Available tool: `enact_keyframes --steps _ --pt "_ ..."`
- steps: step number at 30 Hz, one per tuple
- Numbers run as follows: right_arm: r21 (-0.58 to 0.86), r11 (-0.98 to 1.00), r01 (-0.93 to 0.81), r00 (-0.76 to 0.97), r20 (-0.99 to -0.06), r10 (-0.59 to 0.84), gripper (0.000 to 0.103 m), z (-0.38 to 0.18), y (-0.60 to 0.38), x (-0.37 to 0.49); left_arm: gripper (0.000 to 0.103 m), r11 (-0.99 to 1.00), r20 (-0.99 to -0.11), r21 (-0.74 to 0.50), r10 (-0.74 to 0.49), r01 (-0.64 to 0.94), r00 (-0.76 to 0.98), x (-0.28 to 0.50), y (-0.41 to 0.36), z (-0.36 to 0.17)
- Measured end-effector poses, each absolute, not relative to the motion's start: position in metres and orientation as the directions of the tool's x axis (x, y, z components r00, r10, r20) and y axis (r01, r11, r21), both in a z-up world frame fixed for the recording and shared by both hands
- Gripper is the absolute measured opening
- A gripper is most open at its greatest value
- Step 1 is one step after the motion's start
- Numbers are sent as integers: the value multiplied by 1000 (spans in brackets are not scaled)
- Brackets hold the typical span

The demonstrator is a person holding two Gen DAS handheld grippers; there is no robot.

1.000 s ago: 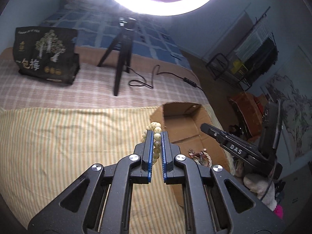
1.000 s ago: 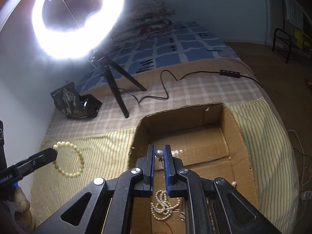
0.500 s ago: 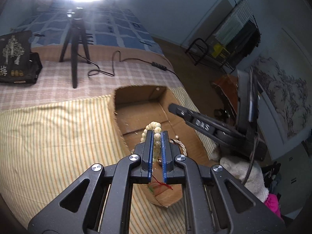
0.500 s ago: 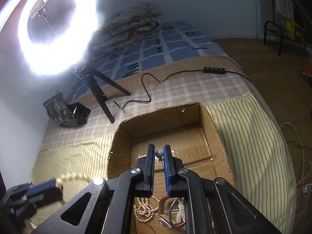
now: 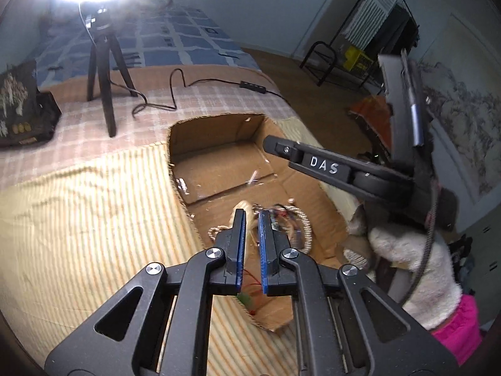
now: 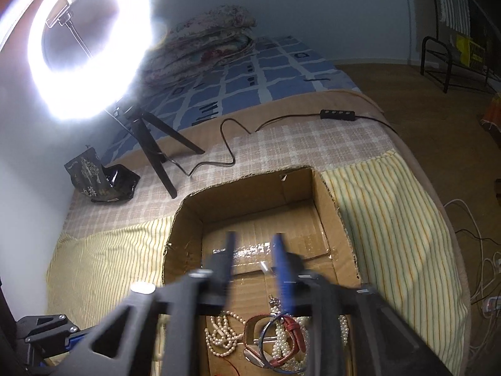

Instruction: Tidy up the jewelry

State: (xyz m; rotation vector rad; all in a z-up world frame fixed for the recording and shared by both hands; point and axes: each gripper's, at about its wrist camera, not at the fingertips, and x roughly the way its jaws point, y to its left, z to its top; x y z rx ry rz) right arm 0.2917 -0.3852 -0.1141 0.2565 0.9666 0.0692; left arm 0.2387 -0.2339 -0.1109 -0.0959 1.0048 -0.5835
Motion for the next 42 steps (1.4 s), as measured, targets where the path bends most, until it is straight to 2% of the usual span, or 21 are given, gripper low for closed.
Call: enact_keyframes --steps 1,2,3,4,6,9,12,29,42 --pt "241 969 55 570 -804 168 56 -113 -385 291 14 851 -774 -310 -485 424 407 238 -236 -111" --pt "235 970 55 573 -803 162 62 -113 -384 292 23 855 -777 -295 -474 426 415 238 -236 -111" --pt "227 972 57 579 -801 153 72 -112 -383 291 43 861 -775 -277 -463 427 430 237 -236 -111" --pt "212 975 62 587 -798 136 79 -111 -382 291 54 865 -770 -266 -456 426 446 237 -235 -110" --pt "194 979 67 597 -794 117 89 -108 -381 291 57 875 -765 -245 -439 418 472 235 -234 -108" --pt "180 981 67 613 -783 102 95 -104 -379 290 63 881 -766 -232 -427 413 480 235 -234 -107" --pt "168 983 75 626 -775 85 102 -101 -378 289 65 887 -769 -219 -413 406 488 236 -233 -108" --pt "158 985 70 644 -761 76 102 -90 -375 282 67 893 -765 -208 -403 399 502 228 -229 -99" --pt "99 994 52 694 -719 35 102 -48 -361 250 67 899 -737 -182 -392 397 550 200 -213 -73"
